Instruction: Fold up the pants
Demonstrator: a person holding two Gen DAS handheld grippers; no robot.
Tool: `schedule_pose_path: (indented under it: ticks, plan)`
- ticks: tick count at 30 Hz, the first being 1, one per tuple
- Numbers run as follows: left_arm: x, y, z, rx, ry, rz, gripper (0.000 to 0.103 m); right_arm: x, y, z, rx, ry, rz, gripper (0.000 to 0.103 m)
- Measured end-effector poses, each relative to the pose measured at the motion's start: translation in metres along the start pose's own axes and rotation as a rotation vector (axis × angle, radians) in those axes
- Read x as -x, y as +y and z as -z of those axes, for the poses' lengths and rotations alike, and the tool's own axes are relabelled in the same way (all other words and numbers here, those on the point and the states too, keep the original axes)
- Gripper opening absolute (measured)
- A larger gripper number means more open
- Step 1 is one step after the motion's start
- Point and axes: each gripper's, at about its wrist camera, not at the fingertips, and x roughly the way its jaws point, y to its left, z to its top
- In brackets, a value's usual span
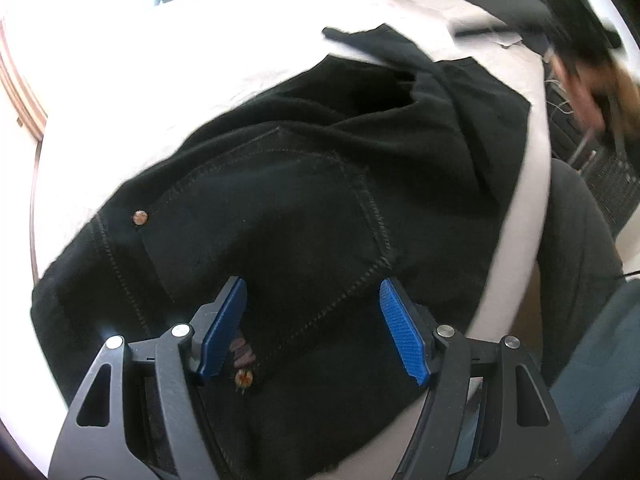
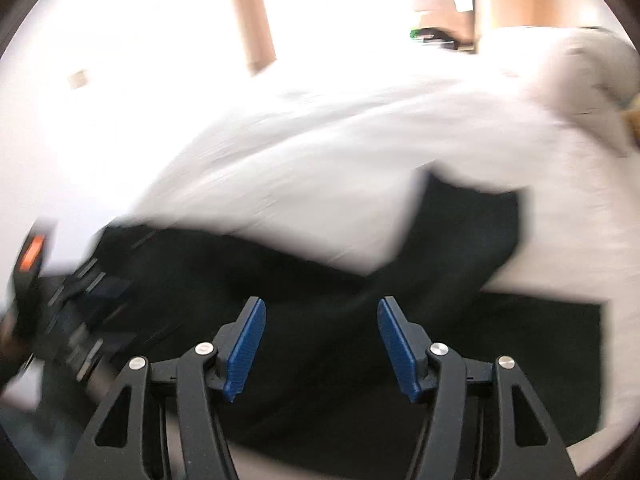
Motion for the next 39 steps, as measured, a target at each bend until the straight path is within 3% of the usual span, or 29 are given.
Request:
schedule_pose_path:
  ticks: [5,10,16,23,25,30,34,36,39]
  plan:
    - [-0.012,0.004,0.013,0.019,-0.013,-0.006,0.070,-0.050,-0.040,-0.071,0.006,0.043,0.167,0.062]
    - [-0.019,0.001,0.020,0.016,-0.041,-0.012,0.073,-0.110,-0.058,-0.106,0.004,0.133,0.244,0.060]
    - [-0.036,-0.009,0.013,0.007,-0.045,-0.007,0.082,-0.161,-0.065,-0.118,-0.011,0.226,0.297,0.060]
    - [-0.044,-0.013,0.006,-0.003,-0.044,-0.005,0.084,-0.195,-0.083,-0.117,-0.053,0.293,0.321,0.060]
    - [-0.045,-0.013,0.006,-0.002,-0.045,-0.006,0.084,-0.198,-0.087,-0.119,-0.073,0.289,0.303,0.052]
    - [-0.046,-0.016,0.003,0.001,-0.038,-0.008,0.085,-0.200,-0.094,-0.124,-0.085,0.308,0.251,0.016]
    - [-0.047,-0.018,0.003,0.001,-0.037,-0.010,0.085,-0.192,-0.098,-0.125,-0.127,0.291,0.218,0.011]
    - [-0.045,-0.016,0.003,0.000,-0.036,-0.012,0.085,-0.179,-0.101,-0.126,-0.152,0.259,0.214,0.004]
    - [-0.046,-0.017,0.002,0.002,-0.030,-0.015,0.085,-0.150,-0.113,-0.128,-0.206,0.187,0.196,0.004]
